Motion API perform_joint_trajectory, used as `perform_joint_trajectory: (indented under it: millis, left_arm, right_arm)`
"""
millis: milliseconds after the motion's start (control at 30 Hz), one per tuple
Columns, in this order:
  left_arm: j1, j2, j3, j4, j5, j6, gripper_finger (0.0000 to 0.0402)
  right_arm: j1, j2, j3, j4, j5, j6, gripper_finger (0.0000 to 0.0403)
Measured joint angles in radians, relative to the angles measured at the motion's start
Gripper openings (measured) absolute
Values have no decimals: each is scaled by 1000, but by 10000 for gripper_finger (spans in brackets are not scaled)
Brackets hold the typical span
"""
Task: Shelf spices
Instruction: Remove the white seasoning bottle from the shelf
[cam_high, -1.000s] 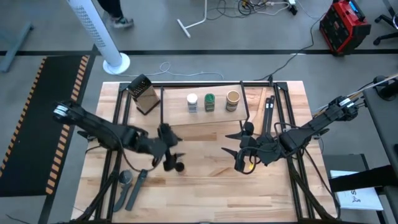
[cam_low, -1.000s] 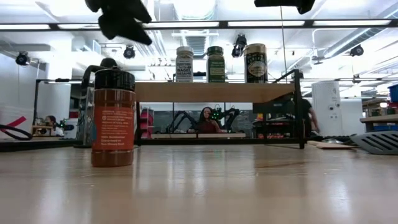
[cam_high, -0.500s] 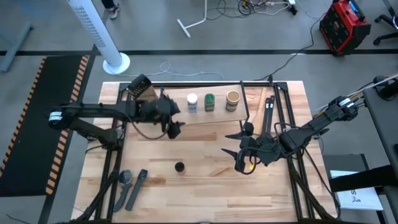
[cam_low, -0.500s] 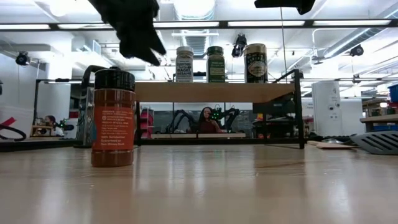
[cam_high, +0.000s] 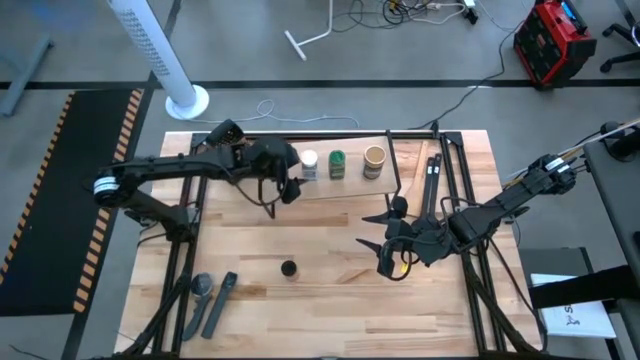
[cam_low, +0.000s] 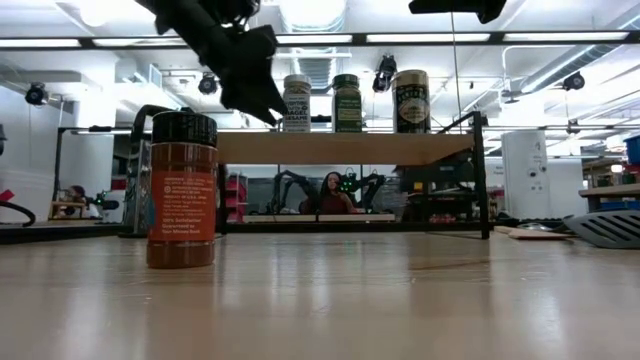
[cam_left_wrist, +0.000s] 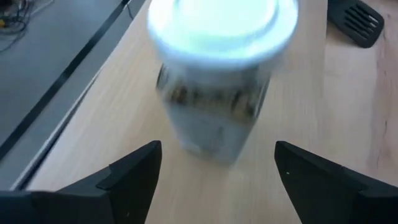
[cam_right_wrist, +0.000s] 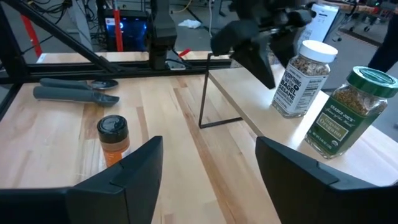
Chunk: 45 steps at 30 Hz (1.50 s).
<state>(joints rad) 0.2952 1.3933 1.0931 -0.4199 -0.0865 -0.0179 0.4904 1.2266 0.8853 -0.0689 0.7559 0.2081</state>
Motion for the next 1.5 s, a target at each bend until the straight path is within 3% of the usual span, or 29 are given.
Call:
perform_joint_trajectory:
  millis: [300,533,867,1500]
  left_arm:
    - [13,130,155,-97,0,74,295]
    - [16,173,208,-126,1,98,278]
    - [16,211,204,-140,3,106,183]
    - [-13,109,255,-232,19,74,182]
  right_arm:
    - [2,0,-7,0,0,1,232]
    - [2,0,-7,-1,0,0,224]
    - [2,0,-7,-1,0,0,235]
    - [2,0,-11,-1,2,13,225]
